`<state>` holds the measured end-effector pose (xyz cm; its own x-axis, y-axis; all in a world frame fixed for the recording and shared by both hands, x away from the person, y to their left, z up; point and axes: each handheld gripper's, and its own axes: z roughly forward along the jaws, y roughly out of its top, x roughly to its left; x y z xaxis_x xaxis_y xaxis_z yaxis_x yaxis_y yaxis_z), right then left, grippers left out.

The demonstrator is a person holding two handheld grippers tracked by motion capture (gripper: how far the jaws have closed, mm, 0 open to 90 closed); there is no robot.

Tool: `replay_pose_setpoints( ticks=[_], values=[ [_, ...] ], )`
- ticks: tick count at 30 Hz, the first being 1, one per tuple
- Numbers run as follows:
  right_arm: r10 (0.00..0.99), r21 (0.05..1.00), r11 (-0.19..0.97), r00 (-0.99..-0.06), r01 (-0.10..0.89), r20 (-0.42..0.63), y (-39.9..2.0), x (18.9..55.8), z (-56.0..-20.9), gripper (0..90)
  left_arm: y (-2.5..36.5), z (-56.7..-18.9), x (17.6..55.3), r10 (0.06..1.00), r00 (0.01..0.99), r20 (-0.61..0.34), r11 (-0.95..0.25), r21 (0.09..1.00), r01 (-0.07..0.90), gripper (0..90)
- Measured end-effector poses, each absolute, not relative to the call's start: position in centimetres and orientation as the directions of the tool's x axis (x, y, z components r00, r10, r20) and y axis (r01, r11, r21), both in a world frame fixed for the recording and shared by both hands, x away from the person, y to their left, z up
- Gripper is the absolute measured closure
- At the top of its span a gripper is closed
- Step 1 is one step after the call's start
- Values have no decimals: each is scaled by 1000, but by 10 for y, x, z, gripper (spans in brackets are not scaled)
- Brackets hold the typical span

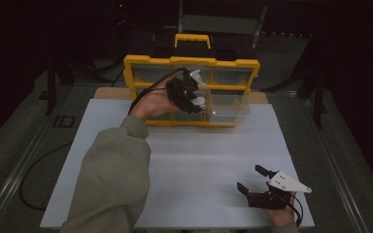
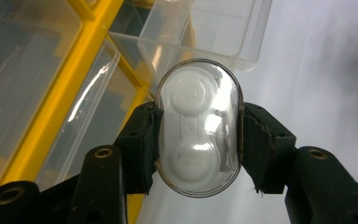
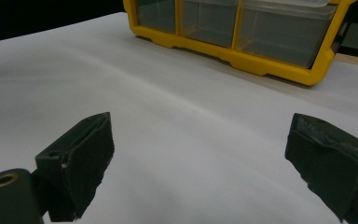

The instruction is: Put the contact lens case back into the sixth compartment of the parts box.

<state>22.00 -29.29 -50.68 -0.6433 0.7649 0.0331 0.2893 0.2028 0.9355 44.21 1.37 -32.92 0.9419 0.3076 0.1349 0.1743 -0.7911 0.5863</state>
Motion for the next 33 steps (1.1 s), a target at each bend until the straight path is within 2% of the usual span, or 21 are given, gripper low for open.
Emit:
replay_pose_setpoints(
  ticks=[11, 30, 31, 33],
  values=[
    [768, 937, 196, -640, 289, 37, -294, 220, -507, 76, -1, -327, 449, 324, 936, 134, -778, 601, 183, 498],
    [767, 938, 194, -641, 287, 38, -294, 220, -506, 76, -54, -330, 460, 373, 918, 131, -745, 632, 213, 490],
    [767, 938, 191, -640, 289, 41, -294, 220, -506, 76, -55, -331, 459, 378, 916, 136, -749, 627, 216, 460],
    [767, 939, 190, -640, 287, 41, -295, 219, -506, 77, -53, -333, 458, 394, 909, 135, -741, 632, 228, 346]
  ],
)
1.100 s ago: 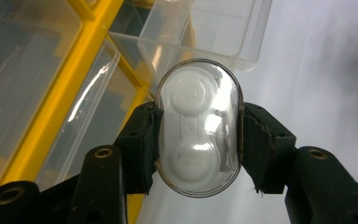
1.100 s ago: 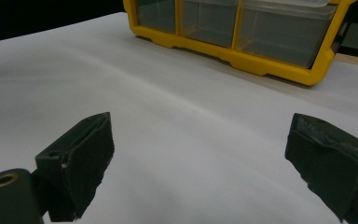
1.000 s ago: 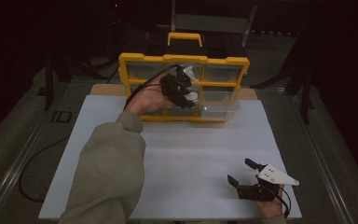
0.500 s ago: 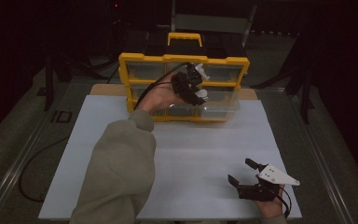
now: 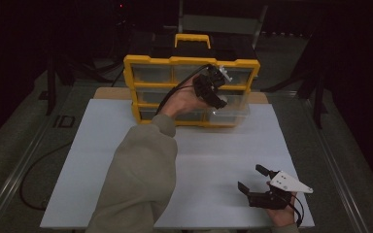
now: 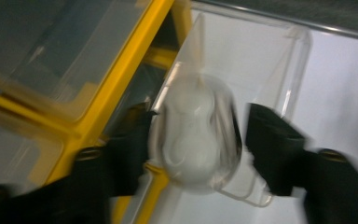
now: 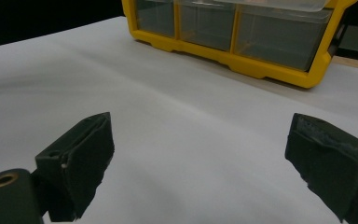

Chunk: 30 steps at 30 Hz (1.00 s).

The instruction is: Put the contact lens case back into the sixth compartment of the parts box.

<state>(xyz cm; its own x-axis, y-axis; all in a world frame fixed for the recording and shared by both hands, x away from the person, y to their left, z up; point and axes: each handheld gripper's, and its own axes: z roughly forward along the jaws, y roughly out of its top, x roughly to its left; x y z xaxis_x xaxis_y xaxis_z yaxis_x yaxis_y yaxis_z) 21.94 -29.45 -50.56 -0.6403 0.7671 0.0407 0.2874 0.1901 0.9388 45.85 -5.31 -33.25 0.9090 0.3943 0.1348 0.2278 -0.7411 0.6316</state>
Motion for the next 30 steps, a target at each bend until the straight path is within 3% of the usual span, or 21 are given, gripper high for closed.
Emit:
replay_pose_setpoints(
  ticks=[3, 8, 21, 30],
  values=[
    [767, 939, 189, -640, 288, 42, -295, 219, -506, 76, -44, -332, 456, 425, 896, 131, -723, 645, 248, 177],
    [767, 940, 195, -641, 280, 32, -294, 220, -506, 76, -15, -332, 446, 470, 873, 129, -688, 674, 270, 9],
    [769, 940, 204, -639, 272, 18, -292, 219, -506, 76, 92, -361, 375, 627, 761, 166, -527, 810, 257, 2],
    [772, 943, 197, -635, 267, 18, -291, 218, -505, 76, 173, -428, 300, 772, 623, 124, -361, 893, 270, 2]
  ],
)
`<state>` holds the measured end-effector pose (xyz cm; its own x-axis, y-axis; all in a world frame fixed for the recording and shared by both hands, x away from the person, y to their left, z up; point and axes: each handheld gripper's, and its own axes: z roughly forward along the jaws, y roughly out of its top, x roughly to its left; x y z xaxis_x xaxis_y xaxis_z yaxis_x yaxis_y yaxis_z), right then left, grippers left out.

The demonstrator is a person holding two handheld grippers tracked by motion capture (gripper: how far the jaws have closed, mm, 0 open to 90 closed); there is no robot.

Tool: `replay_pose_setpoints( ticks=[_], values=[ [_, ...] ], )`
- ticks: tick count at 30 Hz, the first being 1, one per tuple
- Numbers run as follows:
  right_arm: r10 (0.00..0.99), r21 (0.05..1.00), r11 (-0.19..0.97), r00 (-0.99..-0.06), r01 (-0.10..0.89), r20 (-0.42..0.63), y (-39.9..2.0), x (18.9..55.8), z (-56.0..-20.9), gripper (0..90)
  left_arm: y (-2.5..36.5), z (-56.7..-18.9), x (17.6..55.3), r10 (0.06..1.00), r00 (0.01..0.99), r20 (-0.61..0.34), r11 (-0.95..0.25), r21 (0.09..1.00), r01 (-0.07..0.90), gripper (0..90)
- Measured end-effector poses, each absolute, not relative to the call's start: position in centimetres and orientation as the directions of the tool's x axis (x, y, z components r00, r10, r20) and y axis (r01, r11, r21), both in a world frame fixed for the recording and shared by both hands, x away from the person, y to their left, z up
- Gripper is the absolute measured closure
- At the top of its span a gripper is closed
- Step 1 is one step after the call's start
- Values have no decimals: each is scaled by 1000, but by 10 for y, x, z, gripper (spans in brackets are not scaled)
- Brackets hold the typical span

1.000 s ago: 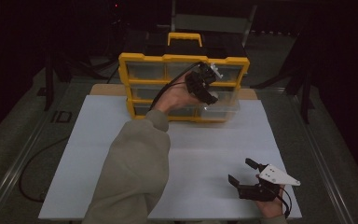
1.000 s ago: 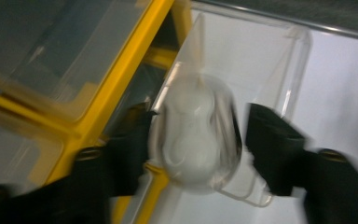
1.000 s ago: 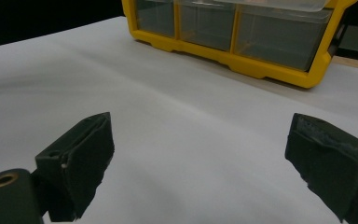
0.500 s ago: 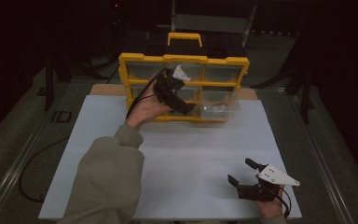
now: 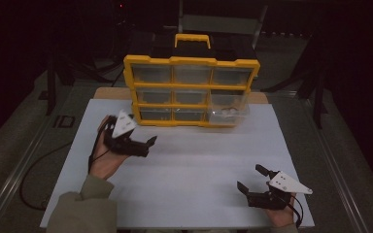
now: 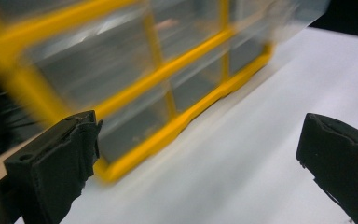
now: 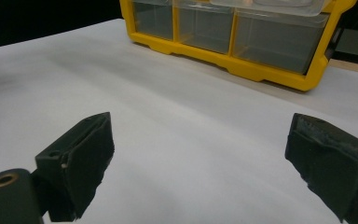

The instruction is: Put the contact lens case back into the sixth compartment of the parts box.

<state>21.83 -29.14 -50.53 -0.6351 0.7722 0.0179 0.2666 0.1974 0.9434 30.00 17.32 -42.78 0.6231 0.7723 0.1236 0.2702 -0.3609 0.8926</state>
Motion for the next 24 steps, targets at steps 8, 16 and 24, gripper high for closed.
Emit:
replay_pose_setpoints(
  ticks=[8, 16, 24],
  values=[
    [767, 947, 188, -641, 262, 25, -286, 222, -506, 76, 225, -487, 243, 841, 537, 69, -271, 913, 305, 2],
    [774, 946, 193, -633, 260, 16, -284, 224, -505, 76, 252, -497, 222, 889, 457, 25, -174, 942, 288, 2],
    [781, 946, 195, -624, 258, 10, -288, 222, -505, 76, 257, -500, 218, 897, 440, 28, -168, 944, 283, 2]
  ],
)
